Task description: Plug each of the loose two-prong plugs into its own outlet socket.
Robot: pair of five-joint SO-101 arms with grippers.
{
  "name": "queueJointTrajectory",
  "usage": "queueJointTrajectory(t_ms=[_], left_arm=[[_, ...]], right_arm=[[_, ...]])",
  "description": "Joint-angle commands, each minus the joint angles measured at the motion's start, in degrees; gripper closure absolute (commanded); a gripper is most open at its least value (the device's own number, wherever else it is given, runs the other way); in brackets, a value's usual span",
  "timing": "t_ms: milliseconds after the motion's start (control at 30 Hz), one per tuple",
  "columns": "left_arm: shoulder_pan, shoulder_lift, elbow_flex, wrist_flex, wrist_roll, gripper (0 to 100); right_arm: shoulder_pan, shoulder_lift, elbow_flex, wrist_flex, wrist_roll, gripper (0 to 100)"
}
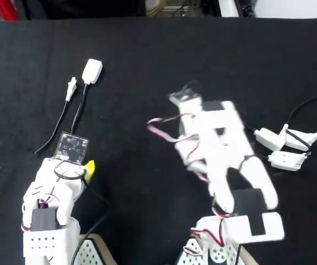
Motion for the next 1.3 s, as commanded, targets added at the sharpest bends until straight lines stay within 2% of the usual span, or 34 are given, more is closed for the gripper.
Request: queueJointTrajectory(t_ms=[0, 167, 267, 367, 433, 500, 567, 700, 800, 933, 1100, 1200, 1267], left_arm=[[-4.7, -0.4, -1.5, 0.2, 3.3, 74], [-12.2, -0.4, -4.7, 0.2, 7.9, 74], [-18.4, -0.4, -8.7, 0.3, 9.7, 74], [-23.3, 0.2, -13.5, 0.2, 9.6, 74], [-23.0, 0.8, -16.0, 0.3, 9.5, 74], [-19.2, 3.8, -18.1, 0.6, 9.2, 74], [-14.4, 10.5, -21.1, -1.1, 10.3, 74], [-6.8, 27.7, -30.7, -9.5, 17.1, 74], [0.1, 38.2, -35.0, -20.0, 16.4, 74], [5.4, 52.9, -36.8, -34.3, 13.8, 74], [6.7, 76.8, -44.4, -46.3, 13.5, 74], [5.8, 92.0, -54.5, -49.0, 13.5, 74], [5.8, 102.1, -63.1, -48.5, 13.5, 74]], right_arm=[[10.3, -5.1, -6.8, 7.0, 7.4, 98.6], [27.6, -9.3, -15.5, 13.7, 21.1, 98.6], [39.0, -9.2, -18.5, 13.7, 30.4, 98.6], [47.6, -6.6, -18.5, 10.6, 36.4, 98.4], [50.7, -3.0, -17.9, 7.4, 38.6, 98.1], [51.6, 1.5, -18.0, 5.5, 38.9, 93.6], [50.7, 5.1, -18.5, 5.5, 38.9, 85.1], [46.8, 6.9, -22.6, 9.4, 38.9, 67.7], [43.9, 3.8, -27.2, 11.4, 32.7, 59.9], [38.4, -0.8, -31.4, 11.5, 23.7, 59.2], [26.0, -3.6, -33.0, 11.3, 22.2, 59.2], [20.2, -3.0, -39.9, 11.6, 12.0, 60.5], [16.5, -2.1, -43.6, 10.3, 3.9, 66.3]])
